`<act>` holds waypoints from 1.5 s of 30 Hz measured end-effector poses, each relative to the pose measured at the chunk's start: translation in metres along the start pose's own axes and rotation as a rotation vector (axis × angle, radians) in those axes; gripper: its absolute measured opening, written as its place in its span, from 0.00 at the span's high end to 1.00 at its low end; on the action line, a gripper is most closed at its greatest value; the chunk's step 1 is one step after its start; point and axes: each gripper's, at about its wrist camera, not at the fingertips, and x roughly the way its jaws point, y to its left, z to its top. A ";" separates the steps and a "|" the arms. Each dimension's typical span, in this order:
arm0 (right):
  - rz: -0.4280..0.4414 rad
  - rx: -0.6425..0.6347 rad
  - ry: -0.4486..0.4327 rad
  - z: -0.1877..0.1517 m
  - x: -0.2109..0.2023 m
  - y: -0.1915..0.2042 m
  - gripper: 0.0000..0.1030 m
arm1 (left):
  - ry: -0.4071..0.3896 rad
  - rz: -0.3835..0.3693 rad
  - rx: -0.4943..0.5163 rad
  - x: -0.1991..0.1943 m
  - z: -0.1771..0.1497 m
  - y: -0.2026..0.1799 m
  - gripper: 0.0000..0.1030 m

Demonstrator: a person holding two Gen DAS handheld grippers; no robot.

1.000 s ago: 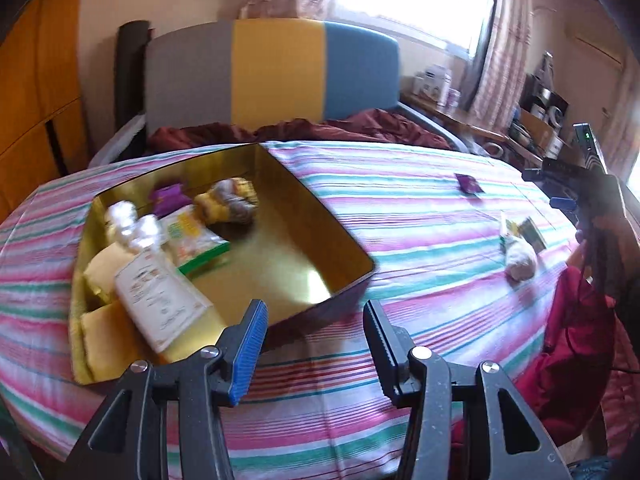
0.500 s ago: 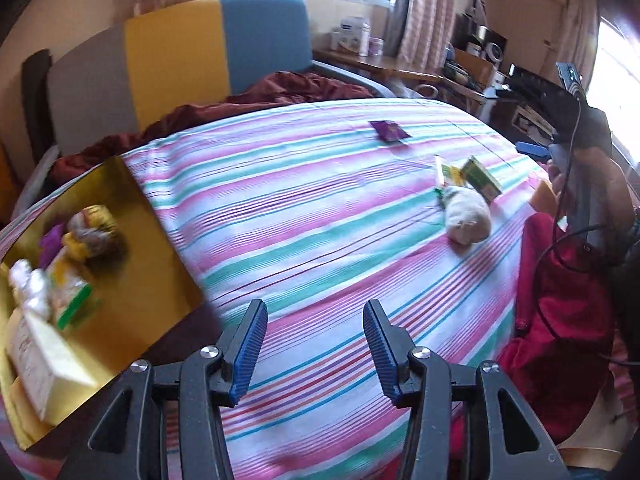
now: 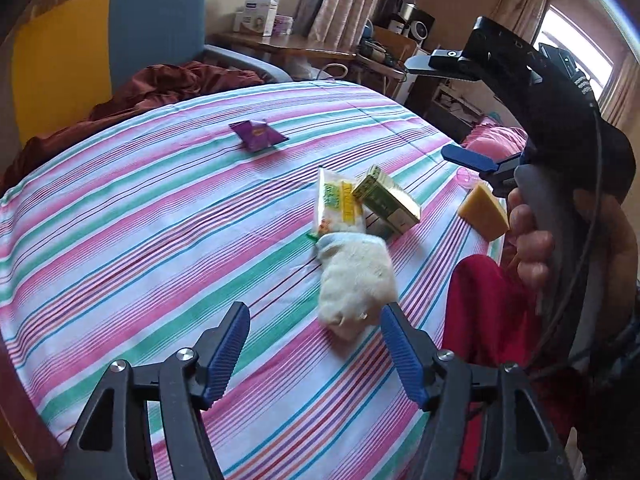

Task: Organize objects
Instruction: 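Grasp the beige sock with the left gripper, then hold the beige sock while the right gripper grasps the green tea box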

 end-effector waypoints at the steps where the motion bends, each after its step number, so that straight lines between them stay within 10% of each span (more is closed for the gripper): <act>1: 0.004 0.002 -0.002 0.000 0.000 0.000 0.00 | 0.005 -0.010 0.007 0.006 0.005 -0.002 0.32; 9: 0.026 0.010 0.015 0.002 0.004 -0.003 0.00 | 0.110 -0.048 0.015 0.069 0.021 -0.022 0.24; 11: 0.022 0.003 0.020 0.002 0.005 -0.002 0.00 | 0.113 -0.030 0.001 0.076 0.018 -0.021 0.34; 12: 0.017 0.000 0.020 0.002 0.005 -0.002 0.00 | 0.084 -0.017 -0.009 0.073 0.014 -0.018 0.48; 23: -0.038 -0.014 0.063 0.001 0.013 -0.002 0.00 | -0.039 0.081 -0.120 -0.004 -0.052 0.047 0.49; 41: -0.412 -0.158 0.373 -0.023 0.078 -0.002 0.01 | -0.153 0.086 -0.158 -0.038 -0.099 0.067 0.48; 45: -0.444 -0.253 0.422 -0.036 0.088 0.008 0.60 | -0.159 0.071 -0.165 -0.039 -0.100 0.068 0.47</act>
